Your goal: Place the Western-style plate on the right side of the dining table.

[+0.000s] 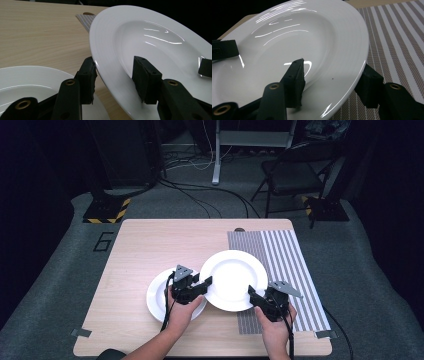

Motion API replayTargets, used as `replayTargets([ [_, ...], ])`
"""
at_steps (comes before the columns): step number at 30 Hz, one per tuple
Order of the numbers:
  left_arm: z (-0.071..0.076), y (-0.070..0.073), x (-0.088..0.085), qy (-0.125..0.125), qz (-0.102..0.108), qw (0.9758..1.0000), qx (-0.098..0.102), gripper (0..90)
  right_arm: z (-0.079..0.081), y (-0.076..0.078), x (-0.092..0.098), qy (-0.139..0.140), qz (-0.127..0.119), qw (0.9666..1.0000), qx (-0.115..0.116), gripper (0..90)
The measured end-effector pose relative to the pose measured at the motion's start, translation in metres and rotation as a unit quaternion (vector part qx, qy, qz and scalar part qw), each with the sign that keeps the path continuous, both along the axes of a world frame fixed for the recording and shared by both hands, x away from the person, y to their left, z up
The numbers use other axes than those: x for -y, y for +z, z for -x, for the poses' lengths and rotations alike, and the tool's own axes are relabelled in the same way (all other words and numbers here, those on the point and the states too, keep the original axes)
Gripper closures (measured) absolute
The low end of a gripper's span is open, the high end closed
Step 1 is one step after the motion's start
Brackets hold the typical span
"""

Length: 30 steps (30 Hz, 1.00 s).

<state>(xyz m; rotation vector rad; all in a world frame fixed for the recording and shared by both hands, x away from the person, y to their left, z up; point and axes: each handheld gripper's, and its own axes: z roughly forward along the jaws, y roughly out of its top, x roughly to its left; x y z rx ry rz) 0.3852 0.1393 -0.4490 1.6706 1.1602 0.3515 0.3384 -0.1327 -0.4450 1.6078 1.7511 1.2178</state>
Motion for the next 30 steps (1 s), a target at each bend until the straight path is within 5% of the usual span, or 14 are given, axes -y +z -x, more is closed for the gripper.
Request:
replayTargets([
  [30, -0.013, -0.006, 0.048, -0.041, 0.001, 0.9992, -0.003, 54.7, 0.008, -0.007, 0.040, -0.056, -0.002, 0.9984, 0.001, 45.1],
])
